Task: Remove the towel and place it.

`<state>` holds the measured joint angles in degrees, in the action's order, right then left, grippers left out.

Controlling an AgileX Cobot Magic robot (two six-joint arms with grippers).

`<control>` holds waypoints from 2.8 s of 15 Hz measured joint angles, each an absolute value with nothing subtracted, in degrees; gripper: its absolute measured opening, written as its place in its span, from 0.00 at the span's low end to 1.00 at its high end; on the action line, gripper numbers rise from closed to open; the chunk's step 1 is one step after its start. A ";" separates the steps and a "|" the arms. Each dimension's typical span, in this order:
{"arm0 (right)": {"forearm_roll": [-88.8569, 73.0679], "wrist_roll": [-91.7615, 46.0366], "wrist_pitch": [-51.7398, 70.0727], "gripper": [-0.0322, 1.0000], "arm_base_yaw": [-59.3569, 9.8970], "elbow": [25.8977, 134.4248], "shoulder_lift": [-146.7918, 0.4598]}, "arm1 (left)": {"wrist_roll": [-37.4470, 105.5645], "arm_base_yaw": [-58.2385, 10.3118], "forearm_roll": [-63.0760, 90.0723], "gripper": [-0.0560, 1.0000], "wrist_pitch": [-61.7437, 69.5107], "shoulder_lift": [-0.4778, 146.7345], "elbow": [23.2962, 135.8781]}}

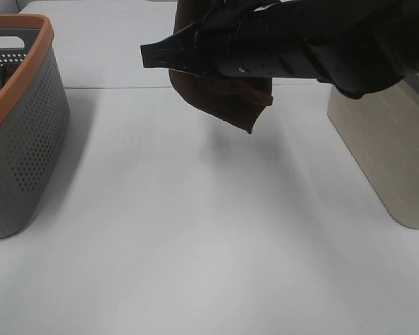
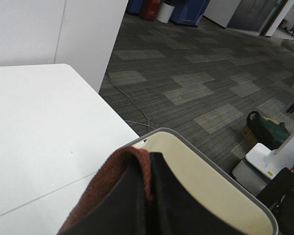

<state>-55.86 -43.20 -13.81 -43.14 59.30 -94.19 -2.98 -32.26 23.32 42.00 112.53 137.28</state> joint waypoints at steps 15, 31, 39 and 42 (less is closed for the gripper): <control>-35.47 -31.68 32.83 0.03 -21.54 58.10 -87.72 | -9.17 -22.92 17.99 0.05 64.86 115.34 137.28; 29.05 16.50 23.20 0.03 -20.05 84.86 -100.10 | -6.36 -22.92 -2.06 0.05 55.98 121.98 137.28; 31.80 19.08 17.48 0.03 -14.95 102.50 -115.05 | -9.45 -22.92 -13.64 0.05 29.62 130.69 137.28; 29.79 19.54 19.65 0.03 -14.84 102.79 -115.85 | -10.26 -22.92 -13.81 0.05 32.54 132.18 137.28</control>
